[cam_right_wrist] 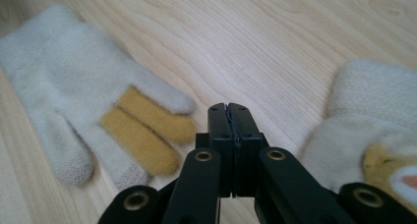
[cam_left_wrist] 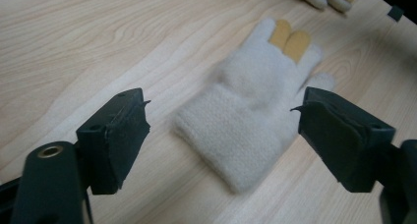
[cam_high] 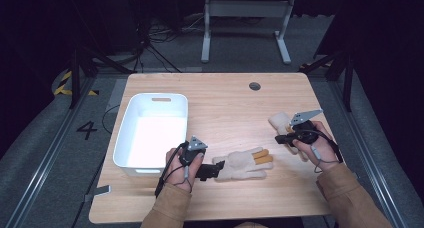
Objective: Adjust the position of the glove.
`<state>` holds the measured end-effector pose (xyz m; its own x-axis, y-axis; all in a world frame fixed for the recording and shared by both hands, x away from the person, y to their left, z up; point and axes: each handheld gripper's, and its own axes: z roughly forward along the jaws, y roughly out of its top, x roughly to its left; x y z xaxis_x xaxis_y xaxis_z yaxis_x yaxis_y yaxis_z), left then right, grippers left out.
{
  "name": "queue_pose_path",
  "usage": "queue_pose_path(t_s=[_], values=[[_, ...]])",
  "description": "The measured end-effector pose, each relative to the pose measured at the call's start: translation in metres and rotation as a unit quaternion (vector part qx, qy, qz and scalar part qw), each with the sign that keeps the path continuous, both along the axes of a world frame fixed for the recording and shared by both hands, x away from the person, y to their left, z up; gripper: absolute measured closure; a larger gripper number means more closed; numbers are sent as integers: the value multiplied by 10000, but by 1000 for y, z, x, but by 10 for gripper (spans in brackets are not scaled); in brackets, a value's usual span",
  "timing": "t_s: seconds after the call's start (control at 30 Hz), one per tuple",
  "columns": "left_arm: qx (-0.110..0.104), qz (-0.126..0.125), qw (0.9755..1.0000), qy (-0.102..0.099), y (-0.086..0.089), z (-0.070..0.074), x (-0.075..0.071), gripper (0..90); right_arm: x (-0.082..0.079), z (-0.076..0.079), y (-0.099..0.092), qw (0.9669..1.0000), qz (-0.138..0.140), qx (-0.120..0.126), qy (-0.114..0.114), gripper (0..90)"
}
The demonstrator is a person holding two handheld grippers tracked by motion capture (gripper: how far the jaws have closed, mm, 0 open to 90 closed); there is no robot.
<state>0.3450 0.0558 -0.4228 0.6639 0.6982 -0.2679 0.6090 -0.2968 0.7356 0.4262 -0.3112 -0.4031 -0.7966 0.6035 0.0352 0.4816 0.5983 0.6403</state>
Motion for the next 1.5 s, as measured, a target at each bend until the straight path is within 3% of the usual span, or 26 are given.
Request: queue_pose_path(t_s=[0.13,0.37,0.43,0.5,0.67,0.77,0.8,1.03,1.13,1.37,1.5], values=[[176,111,9997,-142,-5,2,-1,198,-2,0,4,10000,77,-15,31,900],[422,-224,9987,-188,-7,9,-5,198,-1,-2,8,9998,122,40,116,900],[592,-325,9975,-196,-8,13,-6,199,0,-3,10,9998,142,33,164,900],[642,-296,9973,-198,-10,14,-7,203,0,-3,14,9997,181,21,191,900],[950,-620,9935,-84,-11,18,-7,211,3,-4,22,9994,248,-52,242,900],[1031,-755,9918,7,-10,19,-8,279,3,-5,25,9993,282,-76,251,900],[1071,-965,9895,53,-8,20,-8,269,4,-7,29,9991,336,-120,231,900],[1038,-1242,9866,206,0,24,-6,327,8,-15,39,9983,479,-182,281,900],[900,-1351,9860,373,1,24,-4,327,9,-19,42,9977,603,-10,321,900],[922,-1321,9861,419,2,21,-1,307,11,-24,48,9979,560,-16,313,900],[898,-1369,9851,525,2,19,2,275,11,-29,51,9987,429,118,249,900]])
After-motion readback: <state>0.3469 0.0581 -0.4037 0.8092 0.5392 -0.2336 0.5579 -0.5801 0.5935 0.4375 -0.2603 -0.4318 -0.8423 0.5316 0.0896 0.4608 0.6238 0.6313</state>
